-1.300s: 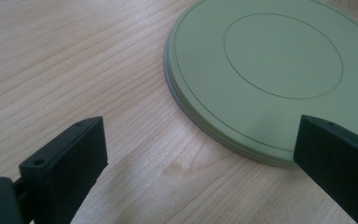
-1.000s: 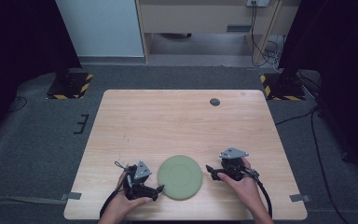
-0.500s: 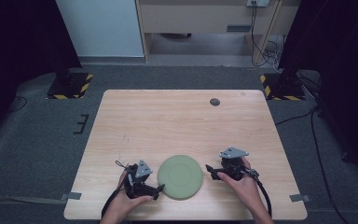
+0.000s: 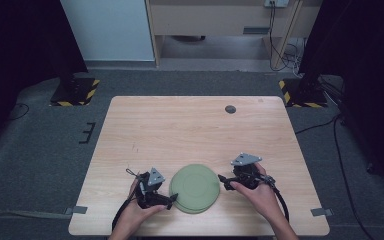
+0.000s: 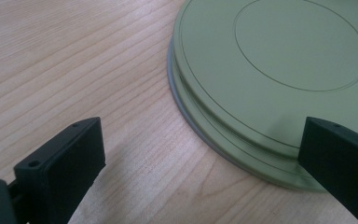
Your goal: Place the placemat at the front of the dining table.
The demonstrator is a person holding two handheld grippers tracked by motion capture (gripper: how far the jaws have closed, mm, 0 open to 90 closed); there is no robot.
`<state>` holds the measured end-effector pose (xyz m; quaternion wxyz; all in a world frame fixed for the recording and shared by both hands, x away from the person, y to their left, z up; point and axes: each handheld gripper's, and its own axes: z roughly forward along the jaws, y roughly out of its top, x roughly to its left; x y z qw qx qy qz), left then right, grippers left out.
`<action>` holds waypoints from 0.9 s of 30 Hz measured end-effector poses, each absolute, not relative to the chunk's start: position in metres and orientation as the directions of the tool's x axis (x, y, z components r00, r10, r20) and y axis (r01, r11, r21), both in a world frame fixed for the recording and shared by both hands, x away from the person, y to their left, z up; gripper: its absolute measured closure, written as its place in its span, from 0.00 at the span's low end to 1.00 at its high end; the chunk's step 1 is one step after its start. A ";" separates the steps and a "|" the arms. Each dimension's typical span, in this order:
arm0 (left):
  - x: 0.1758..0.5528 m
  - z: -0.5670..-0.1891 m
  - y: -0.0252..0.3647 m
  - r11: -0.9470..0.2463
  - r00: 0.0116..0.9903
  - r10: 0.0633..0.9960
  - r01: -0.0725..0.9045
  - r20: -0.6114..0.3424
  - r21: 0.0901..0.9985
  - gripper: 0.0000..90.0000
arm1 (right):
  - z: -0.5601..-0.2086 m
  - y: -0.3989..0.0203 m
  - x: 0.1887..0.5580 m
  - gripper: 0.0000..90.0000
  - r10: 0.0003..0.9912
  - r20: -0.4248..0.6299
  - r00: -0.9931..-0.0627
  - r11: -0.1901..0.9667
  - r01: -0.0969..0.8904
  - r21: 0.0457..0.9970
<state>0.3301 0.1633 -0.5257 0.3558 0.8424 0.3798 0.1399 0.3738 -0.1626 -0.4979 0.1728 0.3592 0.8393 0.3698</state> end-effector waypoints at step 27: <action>0.342 -0.523 0.154 -0.472 0.655 0.756 0.529 0.015 0.705 0.00 | -0.506 -0.122 0.410 0.41 0.677 0.026 -0.736 0.544 0.523 0.656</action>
